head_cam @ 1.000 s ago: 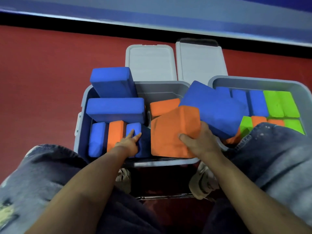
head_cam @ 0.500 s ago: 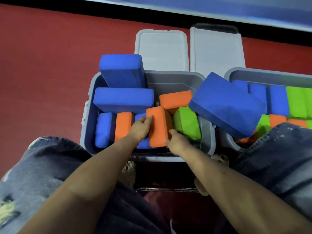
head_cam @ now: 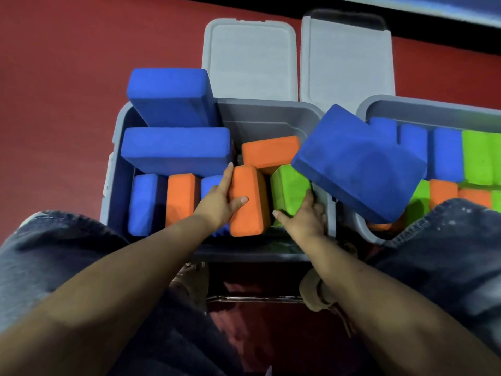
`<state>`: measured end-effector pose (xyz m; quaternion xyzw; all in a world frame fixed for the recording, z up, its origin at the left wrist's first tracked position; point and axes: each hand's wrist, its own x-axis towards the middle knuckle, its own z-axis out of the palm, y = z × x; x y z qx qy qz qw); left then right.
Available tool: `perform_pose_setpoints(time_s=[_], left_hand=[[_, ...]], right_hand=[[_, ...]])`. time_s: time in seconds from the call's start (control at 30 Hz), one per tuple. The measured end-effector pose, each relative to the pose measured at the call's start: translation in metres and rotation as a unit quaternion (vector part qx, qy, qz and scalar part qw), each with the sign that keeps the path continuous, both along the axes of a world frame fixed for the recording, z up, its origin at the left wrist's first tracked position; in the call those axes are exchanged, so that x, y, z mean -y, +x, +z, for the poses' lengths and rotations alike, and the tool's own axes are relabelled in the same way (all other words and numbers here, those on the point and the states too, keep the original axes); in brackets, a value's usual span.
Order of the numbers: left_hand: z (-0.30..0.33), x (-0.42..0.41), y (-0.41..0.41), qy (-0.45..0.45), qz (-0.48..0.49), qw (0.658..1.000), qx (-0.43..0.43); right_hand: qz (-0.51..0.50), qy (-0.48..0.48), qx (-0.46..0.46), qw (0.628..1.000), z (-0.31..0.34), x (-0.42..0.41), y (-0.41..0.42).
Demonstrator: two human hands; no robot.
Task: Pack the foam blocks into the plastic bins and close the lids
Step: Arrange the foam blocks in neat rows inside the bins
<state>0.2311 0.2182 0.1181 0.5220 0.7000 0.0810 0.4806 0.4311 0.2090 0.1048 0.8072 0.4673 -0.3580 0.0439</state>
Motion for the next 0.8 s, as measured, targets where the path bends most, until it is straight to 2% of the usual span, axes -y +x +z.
perform_pose_setpoints(time_s=[0.1,0.3,0.47,0.6,0.7,0.8], left_hand=[[0.000,0.011,0.011,-0.002,-0.013,1.000,0.013],[-0.001,-0.001,0.036,0.037,-0.012,0.999,0.011],[0.009,-0.017,0.036,0.070,0.009,0.997,-0.027],[0.009,-0.009,0.031,0.036,-0.053,0.996,-0.057],[0.003,0.003,0.031,0.001,-0.131,0.980,-0.152],[0.001,0.003,0.030,0.007,-0.153,0.972,-0.180]], right_hand=[[0.022,-0.013,0.033,0.999,-0.003,-0.003,-0.009],[0.054,-0.006,0.007,0.999,-0.011,-0.002,0.000],[0.089,0.067,0.026,0.993,0.008,0.003,0.001],[0.087,0.065,0.018,0.994,0.018,0.016,0.005],[0.099,0.046,0.016,0.994,0.018,0.020,0.009],[0.110,0.043,-0.010,0.993,0.016,0.016,0.009]])
